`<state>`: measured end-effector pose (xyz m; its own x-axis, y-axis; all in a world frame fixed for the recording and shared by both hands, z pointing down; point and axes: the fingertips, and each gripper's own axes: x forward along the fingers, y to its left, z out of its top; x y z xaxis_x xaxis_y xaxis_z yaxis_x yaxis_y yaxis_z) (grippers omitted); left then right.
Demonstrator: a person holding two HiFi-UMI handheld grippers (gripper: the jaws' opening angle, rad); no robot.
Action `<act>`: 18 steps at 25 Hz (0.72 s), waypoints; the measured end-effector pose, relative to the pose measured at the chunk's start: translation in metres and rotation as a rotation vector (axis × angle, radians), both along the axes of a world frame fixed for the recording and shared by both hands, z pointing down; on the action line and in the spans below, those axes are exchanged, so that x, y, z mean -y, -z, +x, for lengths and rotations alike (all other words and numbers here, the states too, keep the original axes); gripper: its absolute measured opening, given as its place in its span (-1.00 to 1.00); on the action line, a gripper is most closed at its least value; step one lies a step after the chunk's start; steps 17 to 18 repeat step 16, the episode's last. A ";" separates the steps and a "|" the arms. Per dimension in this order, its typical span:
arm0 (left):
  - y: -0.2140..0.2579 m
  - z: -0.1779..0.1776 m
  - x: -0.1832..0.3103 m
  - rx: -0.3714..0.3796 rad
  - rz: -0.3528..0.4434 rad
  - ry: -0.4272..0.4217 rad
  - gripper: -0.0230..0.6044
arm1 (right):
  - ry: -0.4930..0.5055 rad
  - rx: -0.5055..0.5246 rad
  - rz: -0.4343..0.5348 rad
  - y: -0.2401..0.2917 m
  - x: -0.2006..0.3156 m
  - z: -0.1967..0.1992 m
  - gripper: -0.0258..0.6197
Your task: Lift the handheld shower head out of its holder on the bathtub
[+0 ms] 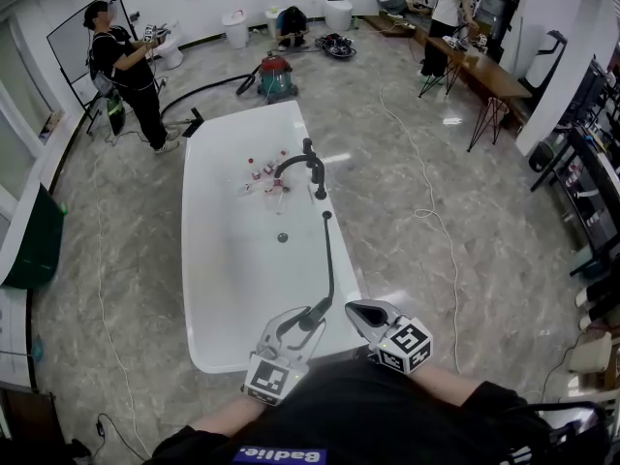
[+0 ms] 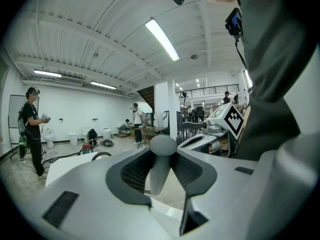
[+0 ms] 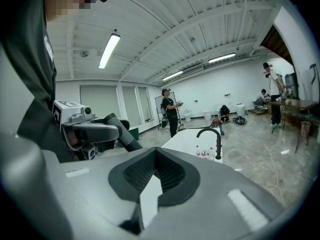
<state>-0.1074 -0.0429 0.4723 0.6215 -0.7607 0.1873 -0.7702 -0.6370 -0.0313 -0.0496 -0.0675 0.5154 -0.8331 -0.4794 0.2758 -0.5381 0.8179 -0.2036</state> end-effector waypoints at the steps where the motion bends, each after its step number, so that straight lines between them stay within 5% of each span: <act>1: -0.001 0.000 0.000 0.005 -0.003 -0.001 -0.50 | 0.001 0.001 -0.001 0.000 0.001 0.000 -0.92; 18: 0.004 0.005 0.013 -0.008 -0.007 -0.009 -0.50 | 0.006 0.003 -0.011 -0.001 0.013 0.002 -0.92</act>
